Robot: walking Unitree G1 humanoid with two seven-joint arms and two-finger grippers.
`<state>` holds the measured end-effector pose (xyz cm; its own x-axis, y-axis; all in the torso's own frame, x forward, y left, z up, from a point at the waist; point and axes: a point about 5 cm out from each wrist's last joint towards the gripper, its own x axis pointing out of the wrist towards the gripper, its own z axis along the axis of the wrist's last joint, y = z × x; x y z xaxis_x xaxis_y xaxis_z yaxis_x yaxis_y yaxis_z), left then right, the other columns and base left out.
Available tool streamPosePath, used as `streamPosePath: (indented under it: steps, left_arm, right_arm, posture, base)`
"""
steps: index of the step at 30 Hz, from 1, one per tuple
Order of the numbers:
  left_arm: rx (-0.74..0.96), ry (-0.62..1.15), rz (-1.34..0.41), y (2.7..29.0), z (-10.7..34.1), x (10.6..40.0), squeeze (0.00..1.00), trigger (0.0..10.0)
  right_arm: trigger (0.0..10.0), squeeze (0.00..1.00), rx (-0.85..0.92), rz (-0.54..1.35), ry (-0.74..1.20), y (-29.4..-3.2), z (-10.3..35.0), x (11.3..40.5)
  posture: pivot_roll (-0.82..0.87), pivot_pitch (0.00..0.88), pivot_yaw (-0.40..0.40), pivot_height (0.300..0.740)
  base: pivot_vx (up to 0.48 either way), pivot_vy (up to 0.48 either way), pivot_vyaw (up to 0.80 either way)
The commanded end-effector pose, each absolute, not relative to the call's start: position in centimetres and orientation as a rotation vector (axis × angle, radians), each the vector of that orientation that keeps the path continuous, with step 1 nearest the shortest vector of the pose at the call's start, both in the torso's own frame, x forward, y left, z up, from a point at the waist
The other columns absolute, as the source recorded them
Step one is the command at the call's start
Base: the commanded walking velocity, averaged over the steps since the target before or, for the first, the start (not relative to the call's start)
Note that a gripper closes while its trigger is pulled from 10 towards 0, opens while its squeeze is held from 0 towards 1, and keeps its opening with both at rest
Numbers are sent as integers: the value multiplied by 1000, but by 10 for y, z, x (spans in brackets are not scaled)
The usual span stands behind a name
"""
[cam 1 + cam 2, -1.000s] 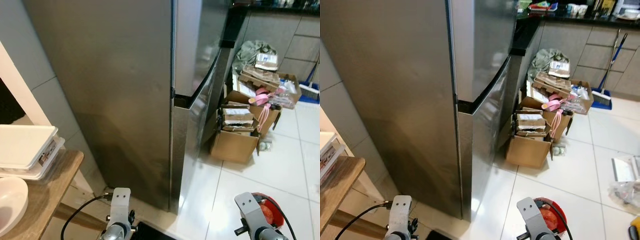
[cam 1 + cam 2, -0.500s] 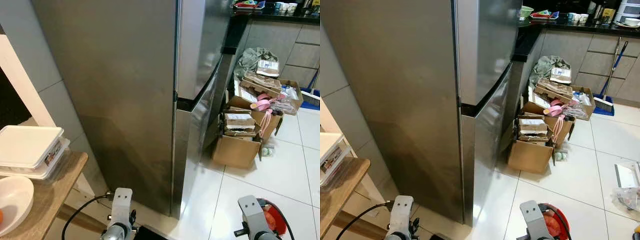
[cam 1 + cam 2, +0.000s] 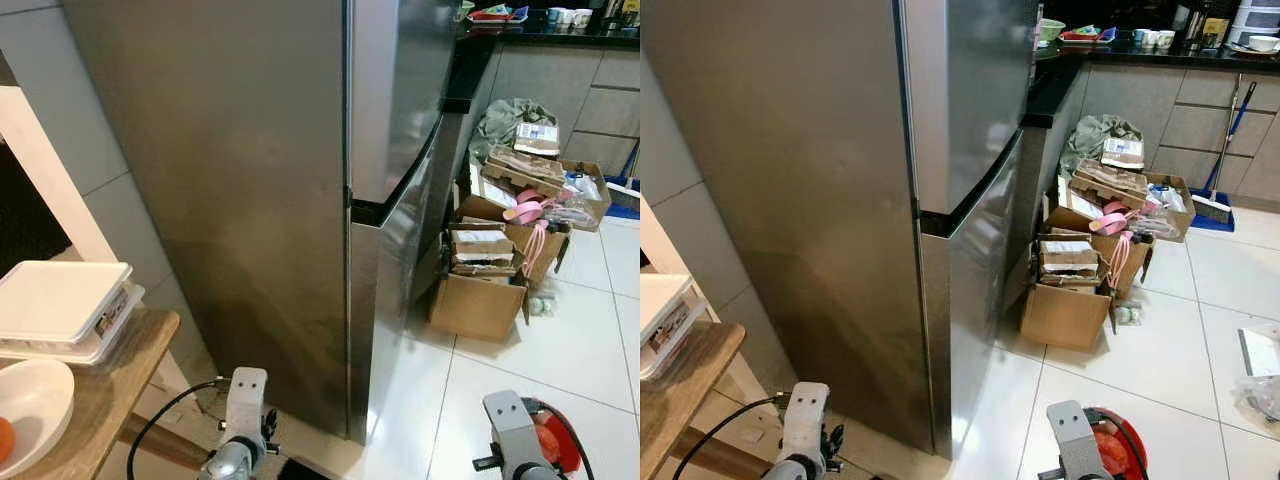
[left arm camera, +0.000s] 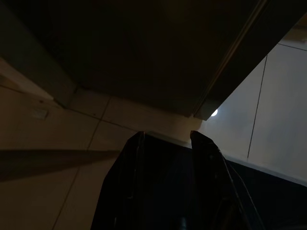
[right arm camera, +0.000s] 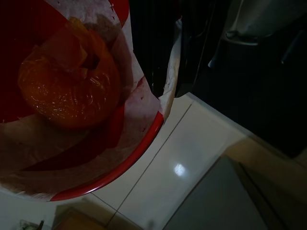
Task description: Restocking fridge
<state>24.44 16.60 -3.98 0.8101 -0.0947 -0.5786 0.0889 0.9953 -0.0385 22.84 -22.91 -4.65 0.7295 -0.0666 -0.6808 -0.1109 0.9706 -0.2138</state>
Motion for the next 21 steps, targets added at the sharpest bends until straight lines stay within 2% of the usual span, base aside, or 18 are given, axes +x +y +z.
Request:
streamPosePath:
  steps: [1,4,21]
  left_arm:
    - [-18,627,-108,161,-40,245,0,10000]
    - [-17,630,-108,161,-40,245,0,10000]
    - [-11,644,-122,163,-40,245,0,10000]
  right_arm:
    - [10000,0,-243,-8,720,-234,-41,234]
    - [10000,0,-244,-14,723,-237,-42,232]
    - [10000,0,-219,-25,722,-231,-45,228]
  posture:
    - [-71,1,32,740]
    - [-68,29,39,740]
    - [-85,67,64,740]
  base:
    - [-285,0,0]
    - [-289,0,0]
    - [-307,0,0]
